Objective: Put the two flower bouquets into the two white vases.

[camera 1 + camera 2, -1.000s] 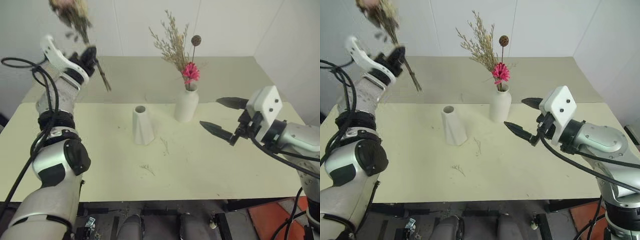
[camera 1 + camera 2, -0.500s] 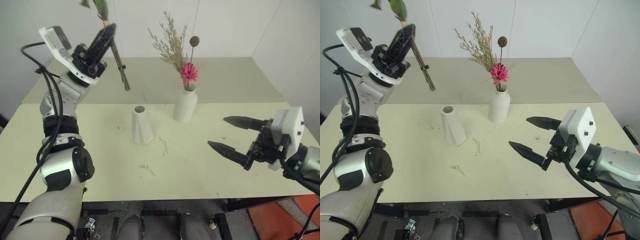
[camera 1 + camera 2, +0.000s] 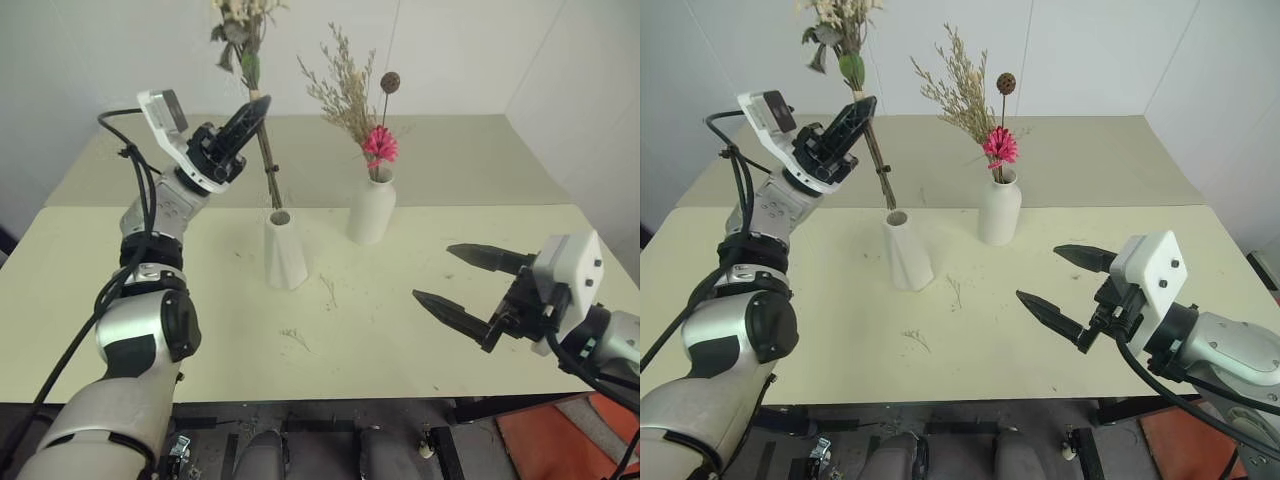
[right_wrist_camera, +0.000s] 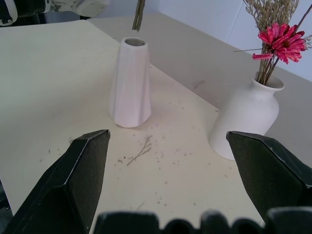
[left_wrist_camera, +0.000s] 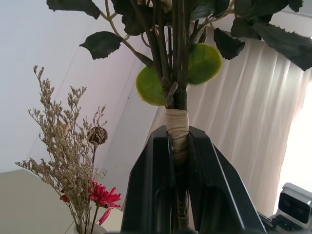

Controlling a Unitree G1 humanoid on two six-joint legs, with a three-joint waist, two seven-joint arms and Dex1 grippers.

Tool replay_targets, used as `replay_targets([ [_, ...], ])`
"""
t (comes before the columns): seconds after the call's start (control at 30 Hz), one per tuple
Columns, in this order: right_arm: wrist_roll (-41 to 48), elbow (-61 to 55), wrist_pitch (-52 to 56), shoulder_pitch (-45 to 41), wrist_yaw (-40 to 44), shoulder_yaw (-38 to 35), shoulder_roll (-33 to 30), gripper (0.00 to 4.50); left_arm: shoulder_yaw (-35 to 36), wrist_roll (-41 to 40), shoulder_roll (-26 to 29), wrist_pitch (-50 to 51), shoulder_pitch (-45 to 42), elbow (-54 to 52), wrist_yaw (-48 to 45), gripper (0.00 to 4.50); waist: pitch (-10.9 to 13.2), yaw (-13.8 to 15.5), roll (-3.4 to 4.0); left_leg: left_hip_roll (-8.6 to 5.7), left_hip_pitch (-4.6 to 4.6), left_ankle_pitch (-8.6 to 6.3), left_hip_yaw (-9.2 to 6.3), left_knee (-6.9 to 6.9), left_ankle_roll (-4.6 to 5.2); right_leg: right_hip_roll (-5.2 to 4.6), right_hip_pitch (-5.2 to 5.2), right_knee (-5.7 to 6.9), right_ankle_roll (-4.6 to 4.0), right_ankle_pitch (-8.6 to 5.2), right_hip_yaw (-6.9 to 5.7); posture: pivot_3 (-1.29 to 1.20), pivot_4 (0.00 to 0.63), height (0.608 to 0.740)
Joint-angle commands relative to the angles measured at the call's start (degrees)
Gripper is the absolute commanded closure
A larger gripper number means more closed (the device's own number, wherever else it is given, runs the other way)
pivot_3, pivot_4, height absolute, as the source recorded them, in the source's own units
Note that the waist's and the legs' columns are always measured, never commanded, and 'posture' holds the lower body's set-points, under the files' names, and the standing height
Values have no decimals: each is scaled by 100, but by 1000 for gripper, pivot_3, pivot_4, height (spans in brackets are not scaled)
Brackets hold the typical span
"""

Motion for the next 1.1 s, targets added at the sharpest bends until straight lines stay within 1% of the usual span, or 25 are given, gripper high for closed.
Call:
replay_targets([
  [0.03,2,-129,-149,-41,-83,-202,-62,0,62,-6,-20,-94,-37,-75,-56,4376,0,-5,0,0,0,0,0,0,0,0,0,0,0,0,0,0,150,740],
  [0.2,-42,-85,-161,-76,-65,-168,-105,0,-120,241,-39,-279,45,-157,-143,4376,0,0,0,0,2,0,0,0,0,0,1,0,0,0,1,0,150,740],
  [0.4,-115,-79,-187,-112,-87,-67,-79,0,-104,232,-36,-169,152,-264,-223,4376,0,1,0,0,1,0,0,0,0,0,0,0,0,0,0,0,150,740],
  [0.63,-225,-32,-249,-175,-126,57,-26,0,-211,347,-178,-365,307,-360,-270,4376,0,4,0,0,1,0,-1,1,0,0,1,0,0,0,0,0,150,740],
  [0.87,-360,-38,-333,-112,-115,95,-15,0,-578,735,-155,-834,472,-432,-503,4376,0,7,0,0,1,0,0,1,0,0,1,0,0,0,0,0,150,740],
  [1.1,-492,-42,-419,-8,-64,104,-16,0,-567,746,-204,-1137,622,-510,-494,4376,0,6,0,1,1,0,0,1,0,0,1,-1,0,0,1,0,150,740],
])
